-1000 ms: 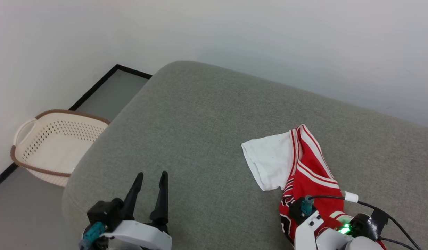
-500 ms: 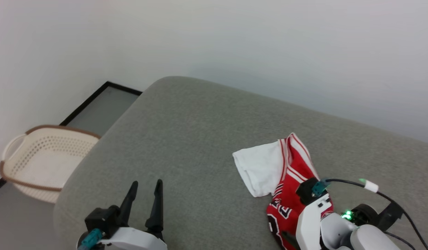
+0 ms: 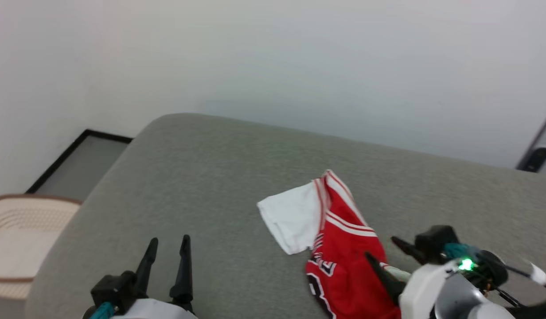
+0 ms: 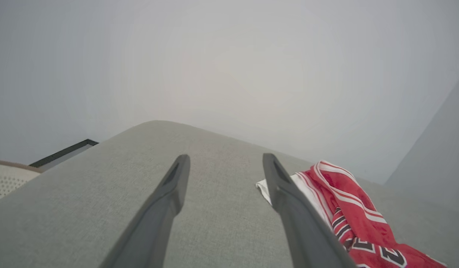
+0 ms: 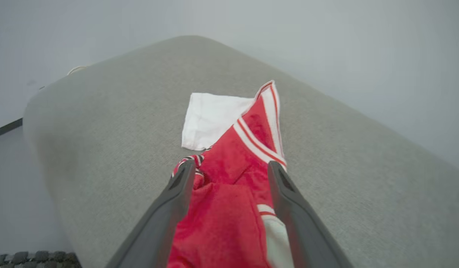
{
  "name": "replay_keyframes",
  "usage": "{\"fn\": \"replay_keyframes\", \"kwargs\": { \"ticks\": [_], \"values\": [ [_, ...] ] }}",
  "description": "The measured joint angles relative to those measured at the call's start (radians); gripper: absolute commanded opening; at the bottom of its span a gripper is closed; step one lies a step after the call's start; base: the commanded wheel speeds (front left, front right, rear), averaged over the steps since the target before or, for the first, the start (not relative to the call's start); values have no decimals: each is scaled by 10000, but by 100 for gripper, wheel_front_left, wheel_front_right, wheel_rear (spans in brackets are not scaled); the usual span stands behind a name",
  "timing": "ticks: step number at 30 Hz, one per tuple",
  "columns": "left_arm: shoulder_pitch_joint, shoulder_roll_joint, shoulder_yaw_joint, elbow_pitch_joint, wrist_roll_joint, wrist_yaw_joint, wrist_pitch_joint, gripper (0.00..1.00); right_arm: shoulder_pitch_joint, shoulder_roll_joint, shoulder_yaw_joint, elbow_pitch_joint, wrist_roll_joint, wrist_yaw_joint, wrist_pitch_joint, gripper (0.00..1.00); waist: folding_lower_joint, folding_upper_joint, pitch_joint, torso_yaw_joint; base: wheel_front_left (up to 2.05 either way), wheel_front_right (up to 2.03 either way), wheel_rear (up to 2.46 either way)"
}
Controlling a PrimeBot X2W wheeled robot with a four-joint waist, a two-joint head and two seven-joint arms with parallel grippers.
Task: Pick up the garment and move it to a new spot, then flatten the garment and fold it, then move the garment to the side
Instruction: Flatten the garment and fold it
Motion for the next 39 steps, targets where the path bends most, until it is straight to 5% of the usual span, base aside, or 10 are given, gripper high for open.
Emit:
{"fn": "replay_keyframes", "kwargs": {
  "ticks": [16,24,39],
  "values": [
    [615,-4,-4,-481,431,-31,0,100,1373,1298,-2817,412,-2648,0,-5262,100,0,0,-15,-2141,0,0,0],
    [717,-6,23,-539,510,-35,-2,100,1884,1988,-4876,685,-3544,0,-5808,100,0,0,-2,-2934,0,0,0],
    [714,-4,-113,-506,508,-40,0,100,1873,2253,-5035,777,-3678,0,-6080,100,0,0,191,-3648,0,0,0]
  ]
}}
